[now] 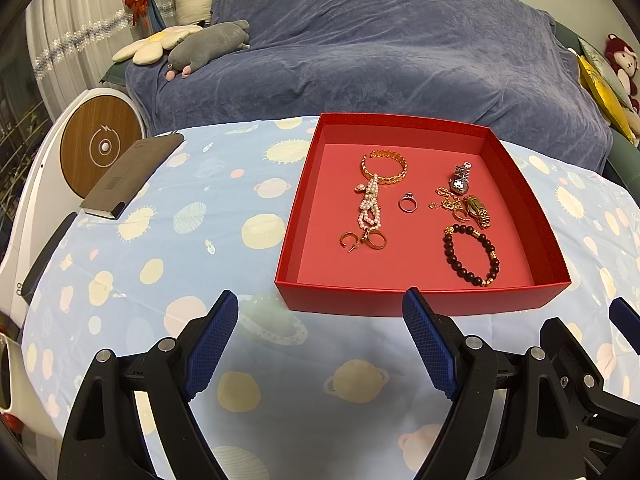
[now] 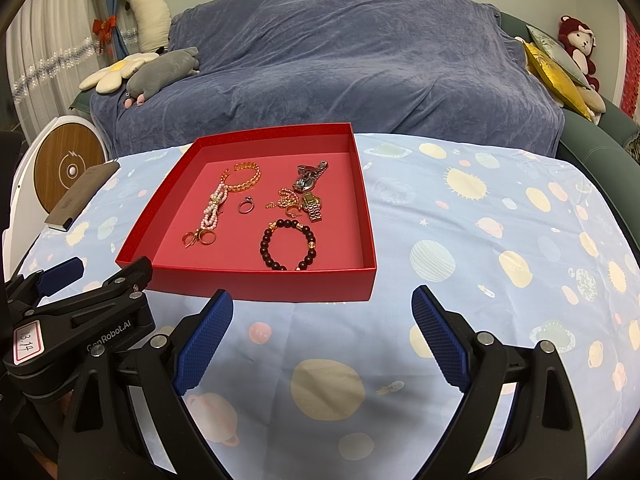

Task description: Organize jewelry

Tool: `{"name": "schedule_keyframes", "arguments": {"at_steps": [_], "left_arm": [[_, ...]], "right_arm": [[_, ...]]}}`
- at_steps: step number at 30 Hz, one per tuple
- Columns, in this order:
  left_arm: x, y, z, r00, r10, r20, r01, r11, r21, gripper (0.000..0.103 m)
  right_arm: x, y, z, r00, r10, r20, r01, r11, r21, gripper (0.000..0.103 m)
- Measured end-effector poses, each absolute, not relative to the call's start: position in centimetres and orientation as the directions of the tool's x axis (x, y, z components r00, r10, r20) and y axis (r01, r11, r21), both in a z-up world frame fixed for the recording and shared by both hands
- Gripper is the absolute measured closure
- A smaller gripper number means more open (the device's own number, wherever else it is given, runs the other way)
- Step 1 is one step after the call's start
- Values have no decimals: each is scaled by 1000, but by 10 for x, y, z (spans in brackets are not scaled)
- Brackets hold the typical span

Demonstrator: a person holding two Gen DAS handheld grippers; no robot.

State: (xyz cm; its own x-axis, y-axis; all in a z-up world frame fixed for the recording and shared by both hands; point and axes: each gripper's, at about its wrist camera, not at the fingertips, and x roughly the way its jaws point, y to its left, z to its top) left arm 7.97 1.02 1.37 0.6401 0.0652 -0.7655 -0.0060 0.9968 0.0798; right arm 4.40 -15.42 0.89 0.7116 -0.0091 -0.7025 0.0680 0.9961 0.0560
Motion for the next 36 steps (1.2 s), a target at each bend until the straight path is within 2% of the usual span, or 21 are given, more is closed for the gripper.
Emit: {"name": "schedule_keyframes", "arguments": {"at_steps": [20,36], "left_arm": [[79,10,16,651,59,-757,-1,997,76,22],[83,15,13,638,34,-769,-28,999,20,22]], "right_arm": [[44,-157,9,712,-4,-702,78,994,73,15],[43,-155,12,715,-1,-700,71,995,71,14]]}}
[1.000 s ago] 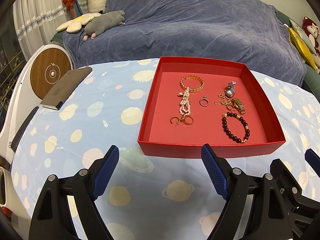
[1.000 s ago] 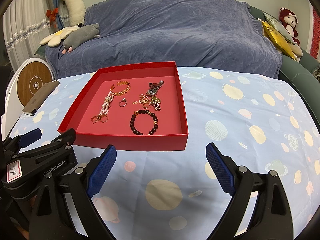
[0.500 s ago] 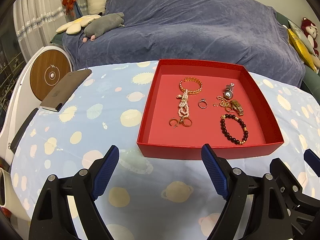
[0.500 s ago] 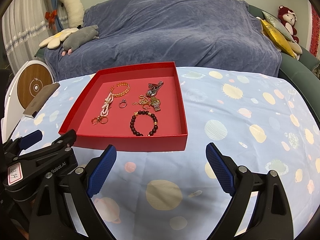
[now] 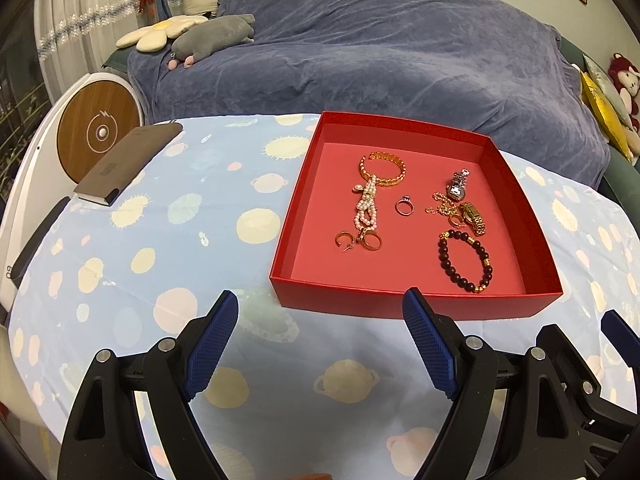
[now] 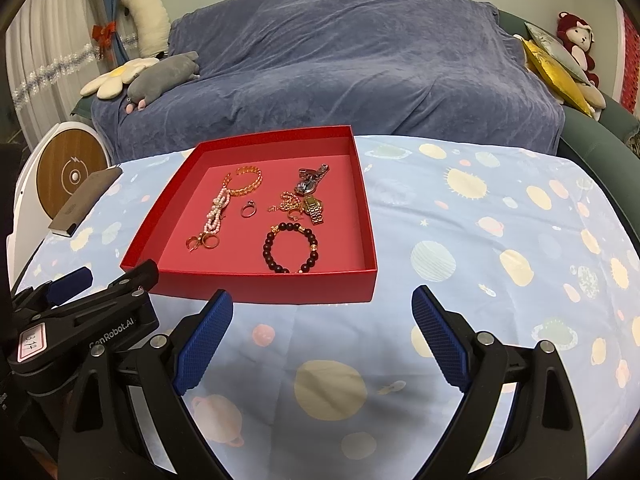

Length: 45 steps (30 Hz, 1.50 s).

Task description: Organize jewelry

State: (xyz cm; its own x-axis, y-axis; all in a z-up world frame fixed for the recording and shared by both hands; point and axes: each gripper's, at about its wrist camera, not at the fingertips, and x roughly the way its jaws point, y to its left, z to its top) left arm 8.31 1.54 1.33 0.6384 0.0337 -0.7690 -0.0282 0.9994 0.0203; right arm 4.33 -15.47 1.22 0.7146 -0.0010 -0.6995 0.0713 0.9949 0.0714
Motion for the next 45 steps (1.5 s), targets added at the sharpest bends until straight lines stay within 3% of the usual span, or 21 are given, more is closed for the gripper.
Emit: {"name": "schedule_keyframes", "arguments": {"at_steps": [35,45], "left_arm": [[78,15,15,663,43,-748,-19,999,40,22],[85,16,9,621,38,-783,-33,999,23,21]], "right_arm": [[43,-153,12,714,2,-700,72,994,77,14],[43,-152,12,713,2,-701,67,995,70,14]]}}
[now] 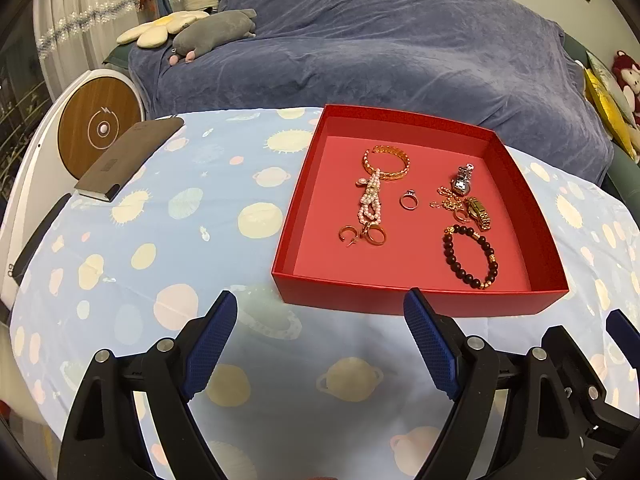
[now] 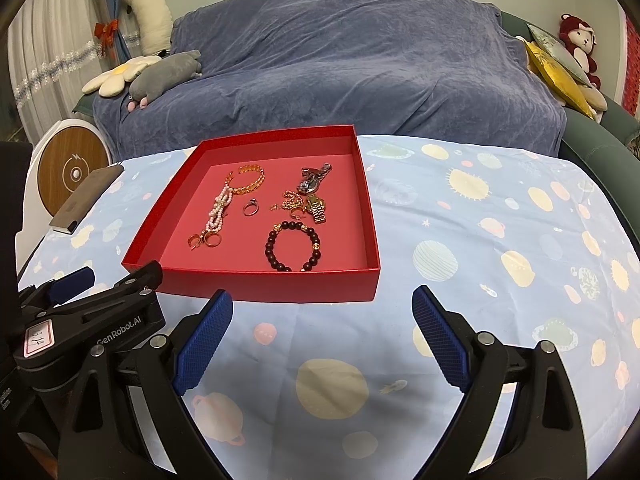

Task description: Organize jewelry

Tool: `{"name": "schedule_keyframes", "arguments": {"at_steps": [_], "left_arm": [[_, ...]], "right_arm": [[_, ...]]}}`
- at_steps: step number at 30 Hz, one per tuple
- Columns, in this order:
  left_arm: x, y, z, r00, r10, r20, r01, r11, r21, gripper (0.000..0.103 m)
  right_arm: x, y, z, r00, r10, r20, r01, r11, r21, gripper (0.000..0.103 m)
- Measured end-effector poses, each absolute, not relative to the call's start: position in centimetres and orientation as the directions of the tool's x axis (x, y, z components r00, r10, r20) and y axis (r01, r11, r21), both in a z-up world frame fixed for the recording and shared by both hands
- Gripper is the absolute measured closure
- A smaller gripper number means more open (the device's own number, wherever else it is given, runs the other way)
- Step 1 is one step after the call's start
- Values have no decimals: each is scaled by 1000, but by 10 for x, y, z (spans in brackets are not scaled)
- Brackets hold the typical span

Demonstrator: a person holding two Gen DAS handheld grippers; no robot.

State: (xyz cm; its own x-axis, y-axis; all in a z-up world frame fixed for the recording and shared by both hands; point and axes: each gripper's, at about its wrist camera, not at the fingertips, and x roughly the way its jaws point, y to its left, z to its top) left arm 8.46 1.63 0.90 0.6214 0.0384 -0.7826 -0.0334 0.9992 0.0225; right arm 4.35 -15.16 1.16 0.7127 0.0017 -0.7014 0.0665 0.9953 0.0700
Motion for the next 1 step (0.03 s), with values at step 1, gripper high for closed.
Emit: {"name": "schedule_keyframes", "arguments": {"at_steps": [1], "left_arm": [[84,16,9,624,41,-781,-34,999,25,21]], "right_arm": [[43,-151,12,713,3,-702,67,995,72,14]]}}
